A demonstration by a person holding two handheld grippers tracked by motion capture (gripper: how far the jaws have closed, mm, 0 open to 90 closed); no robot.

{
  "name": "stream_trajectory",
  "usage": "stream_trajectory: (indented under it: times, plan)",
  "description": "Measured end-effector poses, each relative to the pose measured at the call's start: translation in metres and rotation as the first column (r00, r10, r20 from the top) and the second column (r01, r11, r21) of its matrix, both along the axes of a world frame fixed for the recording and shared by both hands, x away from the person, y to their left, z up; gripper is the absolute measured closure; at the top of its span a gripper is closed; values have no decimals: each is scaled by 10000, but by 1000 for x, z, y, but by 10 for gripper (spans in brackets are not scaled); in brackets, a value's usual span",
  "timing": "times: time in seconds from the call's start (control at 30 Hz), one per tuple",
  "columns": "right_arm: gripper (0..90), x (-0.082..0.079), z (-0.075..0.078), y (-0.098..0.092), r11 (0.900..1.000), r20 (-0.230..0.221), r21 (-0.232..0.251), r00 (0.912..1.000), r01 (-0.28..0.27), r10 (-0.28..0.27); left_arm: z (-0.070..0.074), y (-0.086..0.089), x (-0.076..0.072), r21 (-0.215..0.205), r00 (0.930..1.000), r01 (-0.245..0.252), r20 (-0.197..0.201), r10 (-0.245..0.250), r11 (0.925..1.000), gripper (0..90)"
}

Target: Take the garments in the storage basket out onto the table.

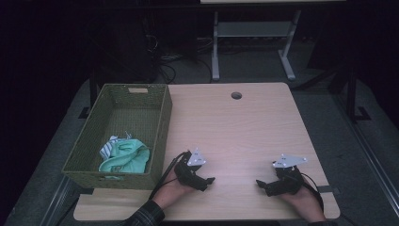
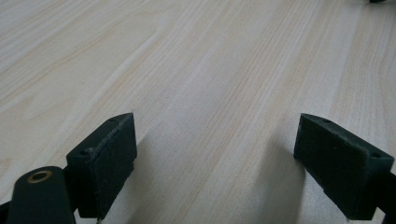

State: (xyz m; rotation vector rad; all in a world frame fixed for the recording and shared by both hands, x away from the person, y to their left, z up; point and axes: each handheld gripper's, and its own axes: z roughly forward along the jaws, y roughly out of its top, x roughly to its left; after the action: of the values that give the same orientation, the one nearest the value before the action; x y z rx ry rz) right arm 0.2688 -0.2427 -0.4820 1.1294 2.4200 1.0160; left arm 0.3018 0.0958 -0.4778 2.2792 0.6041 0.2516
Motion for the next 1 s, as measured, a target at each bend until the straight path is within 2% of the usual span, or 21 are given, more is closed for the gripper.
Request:
stream_trajectory:
  times: [0.33, 0.87, 1.0]
  plan:
    - [16, 0, 0, 0, 10000, -33, 5, 10000, 27, -27, 2, 0, 2, 107, 9997, 205, -98, -204, 9997, 121]
    - [16, 0, 0, 0, 10000, -22, 23, 10000, 36, -36, 8, 1, 2, 780, 9988, 257, -443, -223, 9966, 125]
    - [16, 0, 0, 0, 10000, -22, 21, 10000, 34, -34, 10, 0, 2, 873, 9991, 248, -361, -217, 9959, 127]
